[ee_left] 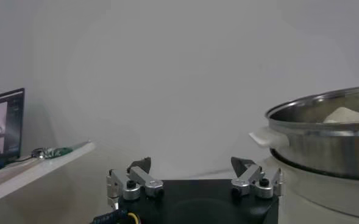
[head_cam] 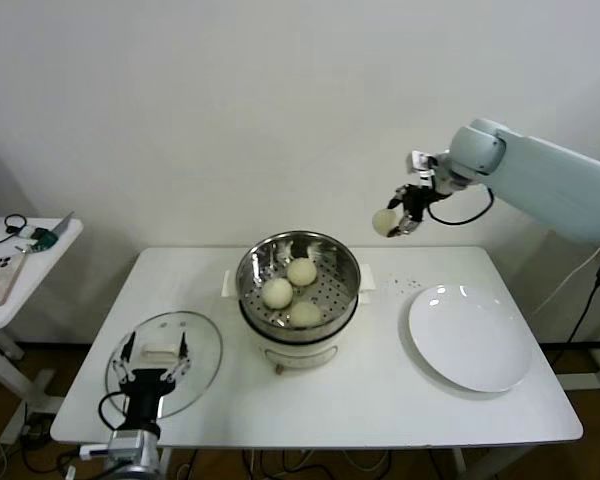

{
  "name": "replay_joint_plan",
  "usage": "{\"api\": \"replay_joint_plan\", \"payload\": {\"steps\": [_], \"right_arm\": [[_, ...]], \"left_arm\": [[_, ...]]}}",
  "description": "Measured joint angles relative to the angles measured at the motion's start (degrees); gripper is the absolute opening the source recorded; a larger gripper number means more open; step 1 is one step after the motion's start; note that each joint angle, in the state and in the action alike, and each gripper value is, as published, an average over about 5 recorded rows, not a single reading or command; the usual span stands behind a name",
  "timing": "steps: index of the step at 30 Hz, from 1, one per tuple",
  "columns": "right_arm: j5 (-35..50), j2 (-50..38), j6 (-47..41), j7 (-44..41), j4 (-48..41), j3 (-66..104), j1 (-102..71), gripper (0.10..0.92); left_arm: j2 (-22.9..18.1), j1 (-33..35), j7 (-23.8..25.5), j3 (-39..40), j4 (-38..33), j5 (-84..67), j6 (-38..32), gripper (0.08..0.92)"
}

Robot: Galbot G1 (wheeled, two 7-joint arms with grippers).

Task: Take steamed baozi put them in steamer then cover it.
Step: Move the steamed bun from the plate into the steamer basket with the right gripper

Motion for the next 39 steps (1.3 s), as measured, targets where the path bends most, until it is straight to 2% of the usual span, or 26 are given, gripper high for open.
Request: {"api": "replay_joint_plan", "payload": {"steps": [6, 14, 39], "right_arm": [[6.7, 3.6, -3.3, 2.7, 4.5, -6.0, 3.3, 0.670], [10.8, 8.0, -5.3, 4.8, 6.8, -11.9, 3.8, 0.673], [9.8, 17.5, -5.0, 4.6, -1.7, -15.3, -4.0, 0.679]], "left_arm": [[0.7, 0.0, 0.1, 0.2, 0.0, -0.1, -0.2, 0.823], [1.2, 0.2, 0.2, 0.0, 0.4, -0.6, -0.5, 0.823], [1.8, 0.0, 0.2, 0.0, 0.7, -0.8, -0.5, 0.823]]}}
